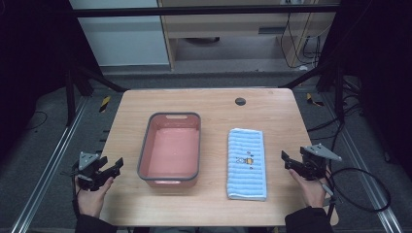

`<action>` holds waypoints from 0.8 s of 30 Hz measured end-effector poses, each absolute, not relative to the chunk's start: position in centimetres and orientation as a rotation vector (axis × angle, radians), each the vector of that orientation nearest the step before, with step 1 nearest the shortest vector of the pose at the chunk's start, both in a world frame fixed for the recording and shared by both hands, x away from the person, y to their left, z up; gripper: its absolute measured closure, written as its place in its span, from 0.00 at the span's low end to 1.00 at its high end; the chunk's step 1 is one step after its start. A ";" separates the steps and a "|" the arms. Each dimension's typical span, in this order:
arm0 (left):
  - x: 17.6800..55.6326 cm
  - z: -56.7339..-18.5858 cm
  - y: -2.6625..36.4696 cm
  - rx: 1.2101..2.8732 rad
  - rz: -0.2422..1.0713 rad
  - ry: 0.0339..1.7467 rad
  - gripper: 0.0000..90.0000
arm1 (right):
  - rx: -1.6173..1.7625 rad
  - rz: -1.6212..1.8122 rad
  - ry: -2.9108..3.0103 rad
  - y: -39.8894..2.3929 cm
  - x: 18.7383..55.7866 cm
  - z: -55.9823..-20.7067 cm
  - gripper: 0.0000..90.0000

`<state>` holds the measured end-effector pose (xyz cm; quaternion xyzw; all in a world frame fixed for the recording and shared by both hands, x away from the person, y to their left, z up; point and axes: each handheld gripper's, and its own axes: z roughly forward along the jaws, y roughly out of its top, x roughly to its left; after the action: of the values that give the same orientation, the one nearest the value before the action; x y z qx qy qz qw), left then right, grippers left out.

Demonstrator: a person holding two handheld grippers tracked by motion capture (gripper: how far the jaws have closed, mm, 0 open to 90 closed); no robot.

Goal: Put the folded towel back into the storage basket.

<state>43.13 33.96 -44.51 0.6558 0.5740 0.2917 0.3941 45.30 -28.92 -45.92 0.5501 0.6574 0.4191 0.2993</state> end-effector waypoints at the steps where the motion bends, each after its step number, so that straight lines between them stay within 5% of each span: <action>1: 43.0 -44.3 33.8 1.669 0.753 1.447 0.39 | 1.456 1.118 1.748 -28.8 45.2 -45.7 0.29; 24: 41.4 -40.0 29.6 1.670 0.741 1.249 0.37 | 1.362 1.230 1.802 -27.7 44.7 -42.6 0.35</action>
<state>41.40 29.60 -40.01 0.6749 0.5046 0.2992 0.4476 44.73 -27.70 -42.57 0.5081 0.6724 0.4591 0.2808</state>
